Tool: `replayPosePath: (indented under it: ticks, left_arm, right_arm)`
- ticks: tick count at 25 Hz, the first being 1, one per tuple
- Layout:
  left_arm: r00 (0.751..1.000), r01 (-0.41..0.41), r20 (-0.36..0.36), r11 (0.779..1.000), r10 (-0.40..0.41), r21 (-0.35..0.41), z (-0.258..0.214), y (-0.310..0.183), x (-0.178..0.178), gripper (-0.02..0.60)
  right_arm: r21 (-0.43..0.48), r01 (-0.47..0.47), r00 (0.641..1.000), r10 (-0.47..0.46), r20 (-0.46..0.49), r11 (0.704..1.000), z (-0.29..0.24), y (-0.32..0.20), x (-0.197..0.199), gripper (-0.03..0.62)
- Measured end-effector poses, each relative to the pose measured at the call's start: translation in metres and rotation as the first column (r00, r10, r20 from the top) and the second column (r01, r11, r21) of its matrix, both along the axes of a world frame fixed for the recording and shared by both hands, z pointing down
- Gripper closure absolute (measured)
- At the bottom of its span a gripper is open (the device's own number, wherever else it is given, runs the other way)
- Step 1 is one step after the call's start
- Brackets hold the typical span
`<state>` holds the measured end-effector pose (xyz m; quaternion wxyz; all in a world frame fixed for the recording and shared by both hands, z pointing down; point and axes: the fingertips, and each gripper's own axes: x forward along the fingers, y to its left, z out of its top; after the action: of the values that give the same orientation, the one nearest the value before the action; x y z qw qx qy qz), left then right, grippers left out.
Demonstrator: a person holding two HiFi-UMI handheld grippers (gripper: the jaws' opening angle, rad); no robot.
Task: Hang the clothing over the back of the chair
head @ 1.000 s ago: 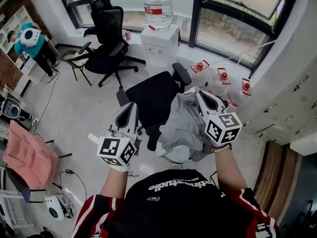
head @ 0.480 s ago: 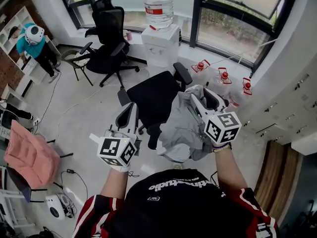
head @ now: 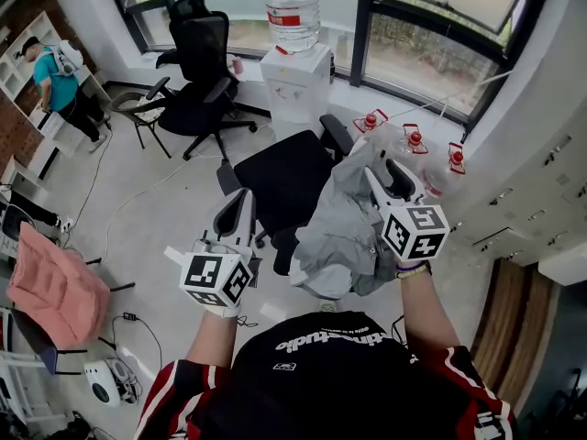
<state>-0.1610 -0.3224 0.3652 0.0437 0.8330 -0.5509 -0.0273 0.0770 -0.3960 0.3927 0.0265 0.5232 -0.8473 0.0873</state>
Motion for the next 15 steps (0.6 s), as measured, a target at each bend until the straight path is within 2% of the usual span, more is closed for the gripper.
replayPosePath:
  ticks: [15]
  left_arm:
    - [1.000, -0.008, -0.006, 1.000, 0.008, 0.012, -0.002, -0.001, 0.001, 0.557]
  right_arm:
    - [0.032, 0.061, 0.998, -0.061, 0.011, 0.998, -0.007, 0.012, -0.017, 0.384]
